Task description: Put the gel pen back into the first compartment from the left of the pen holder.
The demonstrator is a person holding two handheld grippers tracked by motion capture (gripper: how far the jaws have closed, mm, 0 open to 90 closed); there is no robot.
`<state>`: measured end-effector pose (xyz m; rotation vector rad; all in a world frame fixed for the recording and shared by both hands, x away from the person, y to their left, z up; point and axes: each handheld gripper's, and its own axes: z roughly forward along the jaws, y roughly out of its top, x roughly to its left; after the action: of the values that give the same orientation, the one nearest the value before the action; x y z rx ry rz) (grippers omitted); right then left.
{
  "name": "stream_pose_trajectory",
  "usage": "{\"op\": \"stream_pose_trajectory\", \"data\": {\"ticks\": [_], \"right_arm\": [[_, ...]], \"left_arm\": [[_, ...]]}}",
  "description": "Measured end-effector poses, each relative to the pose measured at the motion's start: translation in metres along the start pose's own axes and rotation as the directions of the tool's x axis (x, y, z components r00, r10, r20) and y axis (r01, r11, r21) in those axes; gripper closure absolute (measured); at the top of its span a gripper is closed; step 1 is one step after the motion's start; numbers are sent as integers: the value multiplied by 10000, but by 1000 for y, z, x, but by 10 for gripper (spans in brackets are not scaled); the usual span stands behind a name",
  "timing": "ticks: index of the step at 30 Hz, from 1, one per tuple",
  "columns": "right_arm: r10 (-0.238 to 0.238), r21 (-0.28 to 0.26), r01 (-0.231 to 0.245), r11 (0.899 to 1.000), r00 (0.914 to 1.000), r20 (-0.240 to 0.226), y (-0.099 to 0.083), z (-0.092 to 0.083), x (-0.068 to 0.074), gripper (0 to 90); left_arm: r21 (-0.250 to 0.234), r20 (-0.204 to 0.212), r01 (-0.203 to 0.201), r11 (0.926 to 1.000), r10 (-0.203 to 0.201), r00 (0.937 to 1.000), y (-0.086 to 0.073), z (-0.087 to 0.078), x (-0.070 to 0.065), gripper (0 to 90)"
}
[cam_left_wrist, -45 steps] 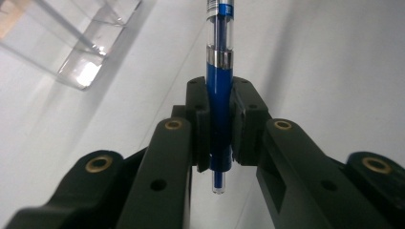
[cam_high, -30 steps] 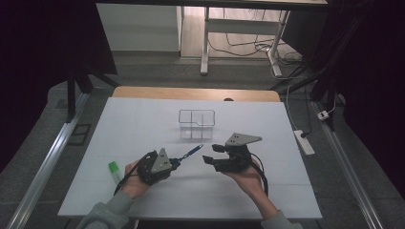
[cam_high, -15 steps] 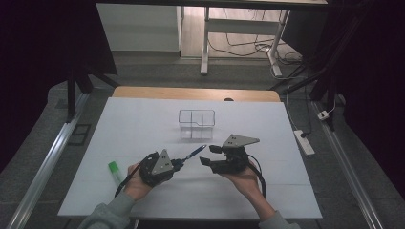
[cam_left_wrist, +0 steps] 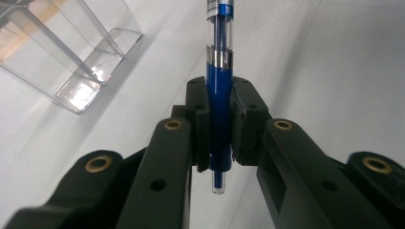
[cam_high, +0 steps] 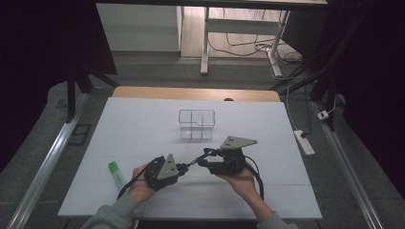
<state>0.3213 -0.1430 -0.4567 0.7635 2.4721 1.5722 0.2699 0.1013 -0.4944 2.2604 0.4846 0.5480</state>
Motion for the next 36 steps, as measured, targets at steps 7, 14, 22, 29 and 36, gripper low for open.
{"op": "stream_pose_trajectory", "data": {"ticks": [7, 14, 22, 29, 36], "right_arm": [[225, -31, -226, 9997, 9984, -515, 0, -1, -2, 655], [4, -233, -33, 9997, 9926, -1216, 2, -1, 3, 748], [-321, -491, 256, 9985, 9902, -1357, 5, -4, 8, 790], [-296, -676, 225, 9975, 9940, -1055, 6, -10, 4, 790], [-410, -824, 356, 9960, 9970, -651, 7, -15, 2, 790]], "left_arm": [[169, -60, -59, 9998, 60, 10000, -1, 3, -1, 783], [129, -147, -7, 9999, 9, 9999, -1, 3, -2, 770], [-35, -244, 321, 9995, -322, 9992, -3, 1, 2, 718], [-58, -373, 672, 9977, -674, 9970, -4, -1, 5, 561], [-33, -361, 1567, 9876, -1568, 9870, -10, -9, 14, 431]]}}
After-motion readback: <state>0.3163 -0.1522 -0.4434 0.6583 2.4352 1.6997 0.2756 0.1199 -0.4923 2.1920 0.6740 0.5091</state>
